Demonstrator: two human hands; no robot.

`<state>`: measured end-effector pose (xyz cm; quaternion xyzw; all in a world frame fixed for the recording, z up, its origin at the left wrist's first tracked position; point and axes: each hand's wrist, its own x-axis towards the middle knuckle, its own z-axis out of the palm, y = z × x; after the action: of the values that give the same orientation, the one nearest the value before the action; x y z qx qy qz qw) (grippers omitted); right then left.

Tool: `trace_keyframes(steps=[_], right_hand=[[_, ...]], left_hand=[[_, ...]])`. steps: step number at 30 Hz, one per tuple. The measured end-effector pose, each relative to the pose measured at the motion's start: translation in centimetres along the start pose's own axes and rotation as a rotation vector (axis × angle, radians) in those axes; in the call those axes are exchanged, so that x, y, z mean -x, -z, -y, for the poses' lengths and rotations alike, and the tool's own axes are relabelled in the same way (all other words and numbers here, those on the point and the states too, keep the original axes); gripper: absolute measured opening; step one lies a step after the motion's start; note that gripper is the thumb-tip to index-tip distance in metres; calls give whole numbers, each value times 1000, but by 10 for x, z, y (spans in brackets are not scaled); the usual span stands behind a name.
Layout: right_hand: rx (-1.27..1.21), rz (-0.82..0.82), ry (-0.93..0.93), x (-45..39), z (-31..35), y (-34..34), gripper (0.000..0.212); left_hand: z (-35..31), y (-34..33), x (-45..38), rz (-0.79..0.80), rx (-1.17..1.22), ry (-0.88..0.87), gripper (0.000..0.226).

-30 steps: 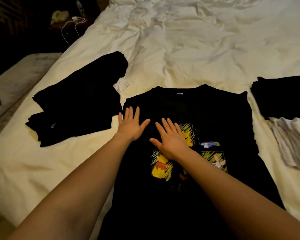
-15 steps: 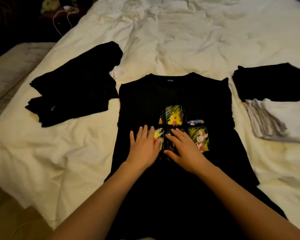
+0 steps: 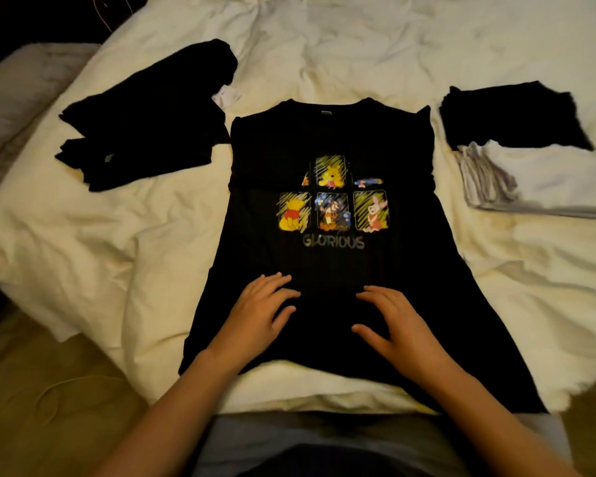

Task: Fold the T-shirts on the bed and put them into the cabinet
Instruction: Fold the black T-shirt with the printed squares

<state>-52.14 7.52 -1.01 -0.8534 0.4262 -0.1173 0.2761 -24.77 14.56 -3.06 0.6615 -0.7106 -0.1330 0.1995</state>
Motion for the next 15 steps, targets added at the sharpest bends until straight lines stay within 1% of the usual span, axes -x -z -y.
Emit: trace_keyframes(steps=[4, 7, 9, 11, 13, 15], right_hand=[[-10, -141, 49, 30, 0, 0, 32], [-12, -117, 91, 48, -1, 4, 39], [6, -51, 55, 57, -2, 8, 49], [53, 24, 31, 60, -3, 13, 57], [125, 103, 42, 61, -5, 15, 58], [181, 168, 42, 64, -7, 17, 59]], left_hand=[[-19, 2, 24, -121, -2, -122, 24], [-34, 3, 41, -150, 36, -72, 24], [-40, 3, 52, -130, 9, -25, 28], [-47, 8, 57, -63, -22, 48, 38], [-53, 11, 58, 58, -88, 133, 48], [-58, 10, 63, 110, -161, 196, 55]])
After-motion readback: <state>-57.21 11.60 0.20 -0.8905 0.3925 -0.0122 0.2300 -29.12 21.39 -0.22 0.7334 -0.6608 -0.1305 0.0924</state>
